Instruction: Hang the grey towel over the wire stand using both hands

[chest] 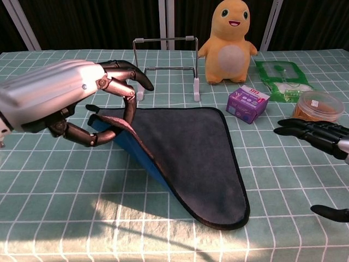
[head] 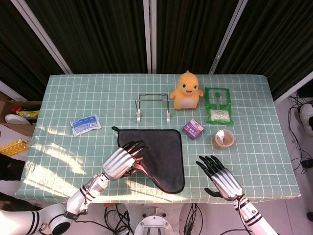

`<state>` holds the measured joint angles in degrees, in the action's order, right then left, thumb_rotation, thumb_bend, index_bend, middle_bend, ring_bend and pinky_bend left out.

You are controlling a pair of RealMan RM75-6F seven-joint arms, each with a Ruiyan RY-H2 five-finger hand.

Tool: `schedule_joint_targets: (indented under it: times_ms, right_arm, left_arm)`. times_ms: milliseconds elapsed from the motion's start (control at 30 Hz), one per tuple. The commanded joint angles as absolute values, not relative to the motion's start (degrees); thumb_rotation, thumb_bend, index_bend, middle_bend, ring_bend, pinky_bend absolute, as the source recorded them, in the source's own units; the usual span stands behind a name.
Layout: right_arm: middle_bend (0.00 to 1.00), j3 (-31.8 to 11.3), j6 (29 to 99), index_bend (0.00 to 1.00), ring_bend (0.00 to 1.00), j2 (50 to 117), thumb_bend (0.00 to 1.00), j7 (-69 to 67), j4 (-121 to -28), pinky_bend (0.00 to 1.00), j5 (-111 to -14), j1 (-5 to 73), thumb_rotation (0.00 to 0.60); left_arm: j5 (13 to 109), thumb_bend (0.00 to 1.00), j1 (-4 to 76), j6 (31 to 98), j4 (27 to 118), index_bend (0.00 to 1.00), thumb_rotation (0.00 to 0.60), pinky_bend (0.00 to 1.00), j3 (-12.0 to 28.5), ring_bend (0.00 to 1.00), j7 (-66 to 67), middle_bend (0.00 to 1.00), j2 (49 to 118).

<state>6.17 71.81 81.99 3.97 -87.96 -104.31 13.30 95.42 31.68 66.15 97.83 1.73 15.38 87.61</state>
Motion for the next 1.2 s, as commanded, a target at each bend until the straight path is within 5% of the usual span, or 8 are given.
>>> schedule_joint_targets:
  times_ms: [33,533,867,1200]
  right_arm:
    - [0.00,6.43,70.06,0.00,0.00,83.75,0.15,5.57,-88.85,0.00,-104.75,14.56,0.600]
    - [0.00,6.84,73.57,0.00,0.00,95.79,0.09,4.99,-80.72,0.00,-106.01,14.42,0.600]
    - [0.00,6.62,76.82,0.01,0.00,105.59,0.15,-1.10,-69.67,0.00,-106.65,14.99,0.600]
    - [0.00,5.79,79.99,0.46,0.00,106.72,0.34,-4.19,-67.01,0.00,-105.24,15.13,0.600]
  left_arm:
    - [93.69,0.48,32.48,65.09,99.47,0.76,0.600,0.21,3.19,0.10,17.33,0.19,87.15]
    - [87.05,0.48,33.98,64.10,102.41,0.76,0.600,0.21,6.93,0.10,22.12,0.19,86.85]
    - [85.86,0.48,34.30,64.54,102.68,0.76,0.600,0.21,6.97,0.10,22.45,0.19,86.54]
    - [85.29,0.48,34.63,64.48,102.60,0.77,0.600,0.21,6.71,0.10,20.74,0.19,85.72]
